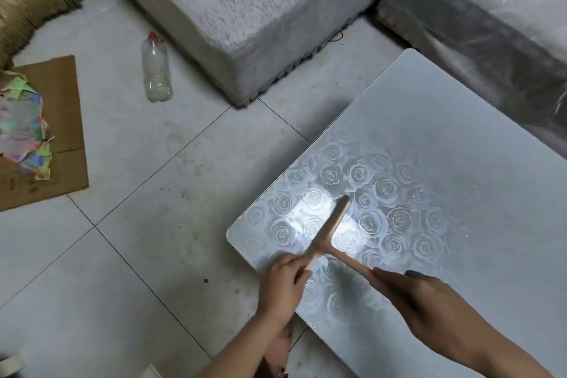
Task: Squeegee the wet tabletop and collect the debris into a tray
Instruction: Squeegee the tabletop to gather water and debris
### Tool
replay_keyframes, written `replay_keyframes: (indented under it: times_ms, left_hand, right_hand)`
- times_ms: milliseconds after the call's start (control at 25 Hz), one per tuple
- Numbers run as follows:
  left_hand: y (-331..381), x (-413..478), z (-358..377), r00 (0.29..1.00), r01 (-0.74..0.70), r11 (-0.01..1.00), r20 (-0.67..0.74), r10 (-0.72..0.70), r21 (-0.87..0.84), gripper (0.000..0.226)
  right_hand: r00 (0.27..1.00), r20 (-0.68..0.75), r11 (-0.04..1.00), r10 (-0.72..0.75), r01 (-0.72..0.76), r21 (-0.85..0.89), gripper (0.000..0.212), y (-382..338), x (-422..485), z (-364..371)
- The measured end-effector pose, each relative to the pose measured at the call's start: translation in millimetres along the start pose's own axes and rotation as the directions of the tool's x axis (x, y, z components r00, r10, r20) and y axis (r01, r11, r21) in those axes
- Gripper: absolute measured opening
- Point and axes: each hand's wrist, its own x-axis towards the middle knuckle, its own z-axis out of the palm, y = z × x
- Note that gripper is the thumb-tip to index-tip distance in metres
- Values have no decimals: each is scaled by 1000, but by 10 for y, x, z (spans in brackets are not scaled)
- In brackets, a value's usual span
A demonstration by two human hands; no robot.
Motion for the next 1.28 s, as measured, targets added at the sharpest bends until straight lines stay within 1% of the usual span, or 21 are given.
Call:
replay_keyframes:
  times_ms: [40, 120, 200, 280, 320, 360, 440, 520, 560, 600, 680, 720, 760, 840, 880, 960, 1040, 1120, 1200, 1280]
  left_hand:
    - [-38, 40, -137, 999, -17, 1000, -37, 17, 0, 30]
    - [-232, 162, -473, 985, -24, 998, -171, 32, 50, 24]
    - [-480, 307, -798, 963, 45, 992, -269, -13, 114, 20]
    - [-606, 451, -915, 950, 135, 985, -296, -96, 112, 20]
    - [-605, 537, -873, 946, 148, 984, -305, -110, 104, 19]
    - [-559, 609, -792, 943, 141, 985, -316, -103, 100, 18]
    - [-424, 662, -586, 946, 85, 990, -321, -44, 116, 16]
    - [-313, 576, -359, 962, 25, 990, -272, 13, 137, 12]
    - [-249, 502, -250, 979, 5, 994, -205, 18, 111, 12]
    - [-171, 411, -164, 994, 6, 998, -107, 0, 55, 14]
    - [-26, 310, -92, 996, 36, 998, 88, -31, -50, 20]
    - [-3, 327, -138, 994, 37, 998, 104, -31, -54, 22]
    - [-5, 367, -218, 998, 35, 999, 53, -33, -35, 22]
    - [-146, 483, -433, 990, 41, 998, -138, -35, 43, 20]
    - [-246, 534, -546, 981, 56, 994, -189, -39, 89, 21]
    - [-370, 572, -635, 978, 99, 982, -200, -66, 160, 23]
    - [-313, 505, -442, 980, 71, 983, -197, -37, 169, 23]
    - [-111, 355, -65, 992, 9, 994, -130, 5, 106, 25]
    - [145, 191, 307, 999, 5, 1000, 44, -6, 23, 28]
    - [329, 135, 474, 982, 23, 999, 190, -18, -27, 25]
  right_hand:
    - [999, -30, 1000, -26, 27, 16, 36, -112, 23, -15]
    - [991, -102, 994, -81, 89, 69, 28, -398, 261, -36]
    - [989, -115, 993, -94, 101, 56, 20, -675, 644, -17]
    - [993, -91, 995, -79, 83, 49, 11, -853, 972, 21]
    - [993, -94, 996, -69, 73, 47, 9, -840, 1068, 36]
    - [993, -107, 997, -52, 57, 46, 10, -769, 1100, 40]
    - [992, -123, 999, -13, 18, 37, 15, -527, 1005, 34]
    - [994, -105, 999, 43, -39, 33, 23, -299, 757, -5]
    - [993, -89, 997, 76, -74, 31, 28, -226, 604, -41]
    - [992, -71, 995, 104, -104, 15, 30, -184, 459, -62]
    - [989, -80, 991, 122, -126, -42, 28, -183, 256, -126]
    - [990, -100, 992, 104, -111, -65, 27, -222, 258, -145]
    - [989, -126, 993, 76, -86, -78, 30, -281, 310, -153]
    - [986, -168, 995, 15, -32, -95, 44, -463, 534, -128]
    - [987, -163, 995, 6, -23, -102, 47, -560, 662, -94]
    - [989, -148, 995, 23, -38, -97, 48, -654, 808, -1]
    - [989, -133, 991, 69, -83, -104, 50, -518, 700, 97]
    - [983, -100, 980, 152, -164, -115, 55, -215, 366, 140]
    - [968, -79, 957, 238, -248, -150, 53, 61, -12, 113]
    - [957, -74, 933, 282, -291, -210, 50, 122, -249, 34]
